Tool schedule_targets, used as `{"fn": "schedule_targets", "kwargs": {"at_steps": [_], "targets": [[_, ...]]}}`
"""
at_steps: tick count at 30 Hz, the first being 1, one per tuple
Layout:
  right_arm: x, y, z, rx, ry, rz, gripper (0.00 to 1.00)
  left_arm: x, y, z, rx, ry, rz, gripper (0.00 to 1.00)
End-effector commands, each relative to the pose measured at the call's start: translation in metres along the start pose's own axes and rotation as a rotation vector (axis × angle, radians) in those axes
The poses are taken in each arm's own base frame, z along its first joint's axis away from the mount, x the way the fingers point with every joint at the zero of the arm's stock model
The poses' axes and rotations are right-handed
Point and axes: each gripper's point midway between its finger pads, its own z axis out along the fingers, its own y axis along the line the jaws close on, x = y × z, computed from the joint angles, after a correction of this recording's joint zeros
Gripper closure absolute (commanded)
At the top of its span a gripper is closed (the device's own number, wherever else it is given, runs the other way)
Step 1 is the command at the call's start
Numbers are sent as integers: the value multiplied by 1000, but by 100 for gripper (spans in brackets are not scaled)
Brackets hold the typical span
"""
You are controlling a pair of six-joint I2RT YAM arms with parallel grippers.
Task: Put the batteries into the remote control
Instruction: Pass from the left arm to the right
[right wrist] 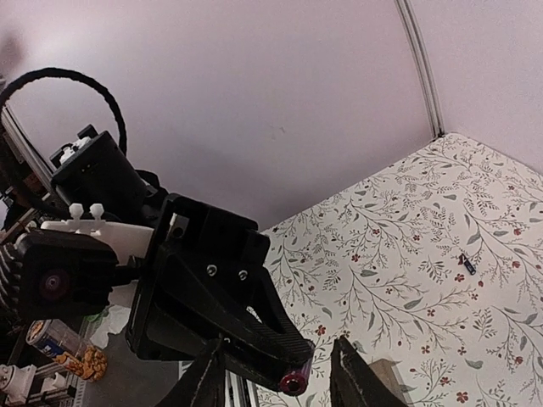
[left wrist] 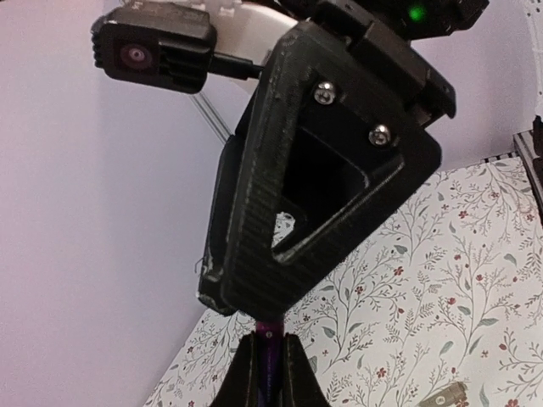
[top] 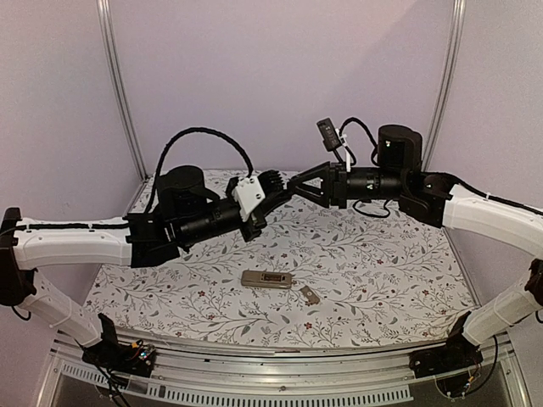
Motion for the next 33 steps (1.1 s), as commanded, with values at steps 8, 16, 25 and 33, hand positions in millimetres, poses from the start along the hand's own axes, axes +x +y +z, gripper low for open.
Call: {"fn": "schedule_targets", "kwargs": {"at_steps": [8, 16, 25, 33], "targets": [[21, -12, 8, 41, 61, 56, 64, 0, 1, 2, -32, 13, 12, 100], [24, -11, 9, 30, 70, 56, 81, 1, 1, 3, -32, 15, 15, 100], [28, -13, 11, 30, 81, 66, 100, 4, 1, 5, -43, 24, 18, 100], [27, -11, 12, 12, 82, 59, 100, 7, 3, 6, -52, 36, 21, 100]]}}
